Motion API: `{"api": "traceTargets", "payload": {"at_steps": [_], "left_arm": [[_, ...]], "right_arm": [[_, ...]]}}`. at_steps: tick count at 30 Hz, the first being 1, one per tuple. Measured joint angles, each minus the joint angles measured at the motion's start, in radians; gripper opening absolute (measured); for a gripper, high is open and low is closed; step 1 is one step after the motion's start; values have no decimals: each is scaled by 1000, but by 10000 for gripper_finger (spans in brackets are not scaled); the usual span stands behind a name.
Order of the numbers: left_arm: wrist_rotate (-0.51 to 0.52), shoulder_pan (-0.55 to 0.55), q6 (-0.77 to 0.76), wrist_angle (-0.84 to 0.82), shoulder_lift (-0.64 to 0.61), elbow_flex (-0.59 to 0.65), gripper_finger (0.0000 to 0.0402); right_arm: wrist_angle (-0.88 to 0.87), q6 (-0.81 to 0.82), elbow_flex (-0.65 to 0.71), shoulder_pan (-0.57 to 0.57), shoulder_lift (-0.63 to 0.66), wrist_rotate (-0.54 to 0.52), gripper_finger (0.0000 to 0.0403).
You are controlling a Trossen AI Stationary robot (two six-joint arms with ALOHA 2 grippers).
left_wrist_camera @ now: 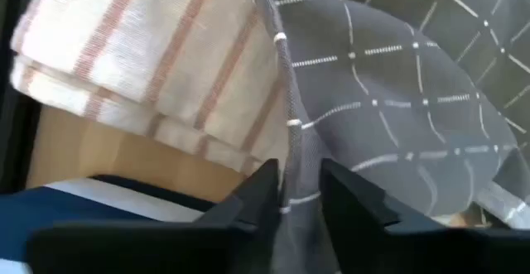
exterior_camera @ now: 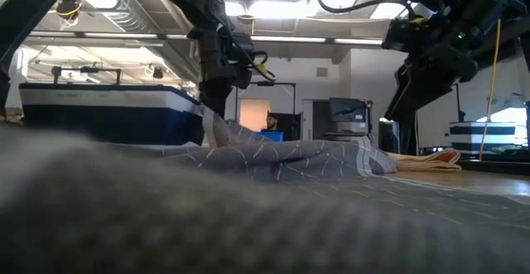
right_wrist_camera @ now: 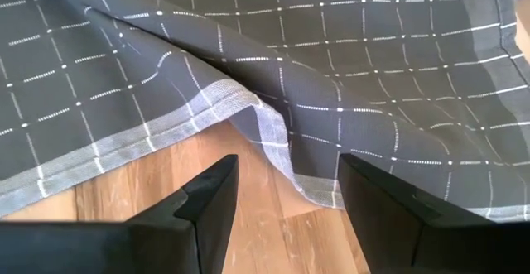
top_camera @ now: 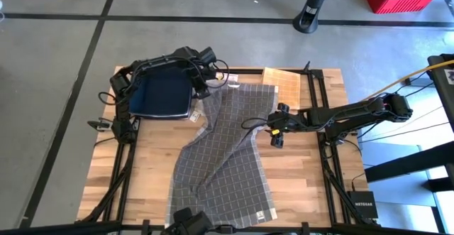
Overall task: Fold towel
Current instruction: Fold the gray towel
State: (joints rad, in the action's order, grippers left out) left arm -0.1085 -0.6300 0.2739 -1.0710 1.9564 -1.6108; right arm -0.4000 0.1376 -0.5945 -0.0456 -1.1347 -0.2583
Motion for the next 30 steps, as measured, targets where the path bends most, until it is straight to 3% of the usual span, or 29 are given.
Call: {"api": "traceTargets", "payload": {"at_steps": [4, 10, 14, 17, 22, 30], "left_arm": [[23, 4, 22, -3, -2, 0, 12], [185, 93, 9, -48, -74, -30, 3], [221, 176, -3, -49, -148, -37, 2], [226, 242, -30, -50, -198, -38, 2], [232, 355, -75, -51, -240, -38, 1], [291, 481, -133, -66, -244, -38, 1]], "right_arm": [[0, -36, 0, 0, 0, -16, 211], [-76, -138, -67, 13, 50, -149, 211], [-49, -265, -101, 112, 81, -173, 211], [-34, -368, -106, 240, 81, -111, 211], [-23, -514, -105, 453, 35, 105, 211], [64, -662, -106, 642, -136, 236, 211]]}}
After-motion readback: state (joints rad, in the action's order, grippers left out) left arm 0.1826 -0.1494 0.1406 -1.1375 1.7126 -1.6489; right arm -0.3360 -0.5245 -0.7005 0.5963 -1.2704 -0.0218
